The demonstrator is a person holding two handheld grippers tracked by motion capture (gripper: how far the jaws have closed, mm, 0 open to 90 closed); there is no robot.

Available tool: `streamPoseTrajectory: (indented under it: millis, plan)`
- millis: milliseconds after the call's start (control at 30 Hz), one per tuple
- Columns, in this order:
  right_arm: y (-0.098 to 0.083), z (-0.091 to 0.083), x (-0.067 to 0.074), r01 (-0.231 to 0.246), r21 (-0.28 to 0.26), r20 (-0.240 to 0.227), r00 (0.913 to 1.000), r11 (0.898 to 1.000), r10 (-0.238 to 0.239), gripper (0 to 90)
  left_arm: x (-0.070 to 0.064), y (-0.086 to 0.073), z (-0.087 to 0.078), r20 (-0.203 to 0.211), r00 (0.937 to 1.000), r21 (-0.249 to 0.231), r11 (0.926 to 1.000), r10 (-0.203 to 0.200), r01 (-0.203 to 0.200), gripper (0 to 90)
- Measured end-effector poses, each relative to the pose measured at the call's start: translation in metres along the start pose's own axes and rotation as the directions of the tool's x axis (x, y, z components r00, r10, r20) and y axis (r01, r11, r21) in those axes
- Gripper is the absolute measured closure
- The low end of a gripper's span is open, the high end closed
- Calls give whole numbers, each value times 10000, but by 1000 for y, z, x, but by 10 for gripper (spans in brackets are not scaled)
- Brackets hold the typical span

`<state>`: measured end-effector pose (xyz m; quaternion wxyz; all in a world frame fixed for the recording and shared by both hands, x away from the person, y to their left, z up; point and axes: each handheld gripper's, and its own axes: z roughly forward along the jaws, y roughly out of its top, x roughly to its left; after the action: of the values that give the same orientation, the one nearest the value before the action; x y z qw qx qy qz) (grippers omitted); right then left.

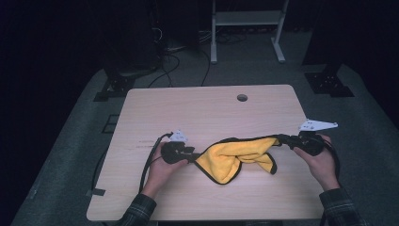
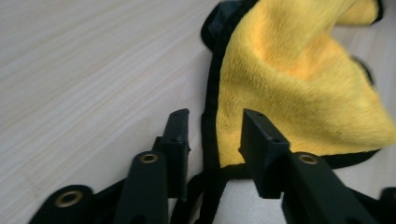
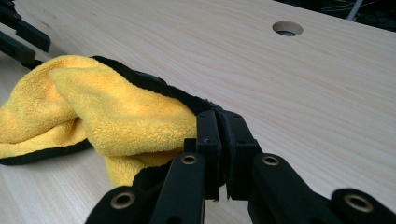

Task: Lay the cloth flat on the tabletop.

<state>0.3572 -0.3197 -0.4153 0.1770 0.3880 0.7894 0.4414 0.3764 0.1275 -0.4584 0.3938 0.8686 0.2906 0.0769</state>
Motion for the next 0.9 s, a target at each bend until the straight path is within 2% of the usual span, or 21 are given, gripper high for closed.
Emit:
streamPoseTrajectory:
  millis: [67, 133, 233, 300, 367, 433, 533, 600, 633, 667, 833, 867, 900]
  plan:
    - [0, 0, 0, 23, 23, 9, 10000, 10000, -23, 852, -1, -1, 3, -6, 10000, 16, 10000, -48, 48, 544]
    - [0, 0, 0, 17, 26, 10, 10000, 10000, -17, 852, -3, -4, 8, -206, 9994, 350, 9990, 293, -285, 517]
    - [-1, 0, 0, 26, 27, 21, 10000, 10000, -26, 852, -5, -6, 11, -315, 9981, 571, 9971, 523, -504, 507]
    - [-1, 0, 0, 36, 29, 19, 10000, 10000, -36, 853, -6, -7, 11, -339, 9980, 490, 9975, 526, -509, 499]
    - [-1, 0, 0, -7, 49, 21, 10000, 10000, 6, 853, -9, -7, 11, -751, 9956, 648, 9966, 566, -518, 460]
    - [-1, 0, 0, -16, 61, 25, 10000, 10000, 16, 852, -11, -7, 12, -828, 9950, 687, 9964, 556, -499, 457]
    - [-1, 0, 0, -10, 58, 28, 10000, 10000, 10, 853, -15, -8, 11, -464, 9963, 556, 9961, 717, -690, 661]
    - [-1, 0, 0, -10, 55, 29, 10000, 10000, 10, 853, -15, -8, 11, -359, 9968, 543, 9961, 721, -701, 695]
    - [-1, 0, 1, -4, 42, 24, 10000, 10000, 3, 852, -14, -9, 10, -265, 9972, 520, 9963, 693, -679, 777]
    - [-1, 0, 1, 8, 23, 22, 10000, 10000, -8, 853, -13, -9, 10, -221, 9981, 497, 9972, 579, -567, 809]
    - [0, -2, 2, 48, -27, -2, 10000, 10000, -48, 853, -11, -6, 9, -258, 9989, 732, 9966, 391, -371, 844]
    - [0, -3, 2, 45, -122, -32, 10000, 9999, -46, 854, -9, -6, 7, -397, 9983, 761, 9963, 431, -400, 846]
    - [1, -4, 2, 24, -155, -48, 10000, 9999, -25, 854, -8, -5, 4, -415, 9986, 659, 9974, 325, -297, 847]
